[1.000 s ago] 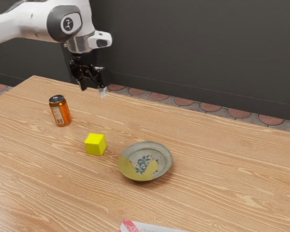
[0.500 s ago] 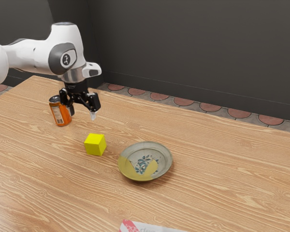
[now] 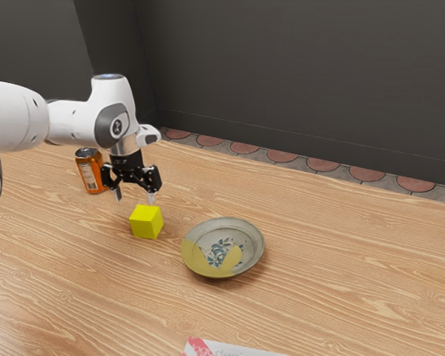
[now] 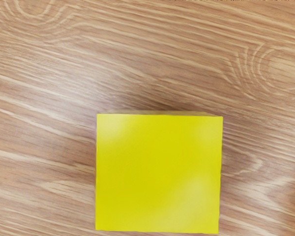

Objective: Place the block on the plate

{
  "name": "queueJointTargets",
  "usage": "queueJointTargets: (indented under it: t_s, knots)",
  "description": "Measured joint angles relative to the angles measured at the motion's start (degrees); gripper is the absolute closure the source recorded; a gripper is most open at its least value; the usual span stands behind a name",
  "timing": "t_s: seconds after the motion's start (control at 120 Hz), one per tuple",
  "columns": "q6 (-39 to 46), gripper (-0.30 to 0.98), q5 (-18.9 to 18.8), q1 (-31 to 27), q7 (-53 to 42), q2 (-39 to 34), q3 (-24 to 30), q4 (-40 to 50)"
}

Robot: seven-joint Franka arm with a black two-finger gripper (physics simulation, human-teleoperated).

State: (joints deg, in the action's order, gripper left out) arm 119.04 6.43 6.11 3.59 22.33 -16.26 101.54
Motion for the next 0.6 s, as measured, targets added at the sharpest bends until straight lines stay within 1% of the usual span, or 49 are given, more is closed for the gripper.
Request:
queueJointTargets:
  t_s: [0.192,0.6]
  knots:
    - [2.6,0.00,1.0,-0.2,0.8,3.1,0.0,-0.7]
    - [5.0,0.00,3.0,-0.2,1.7,8.3,0.0,-2.3]
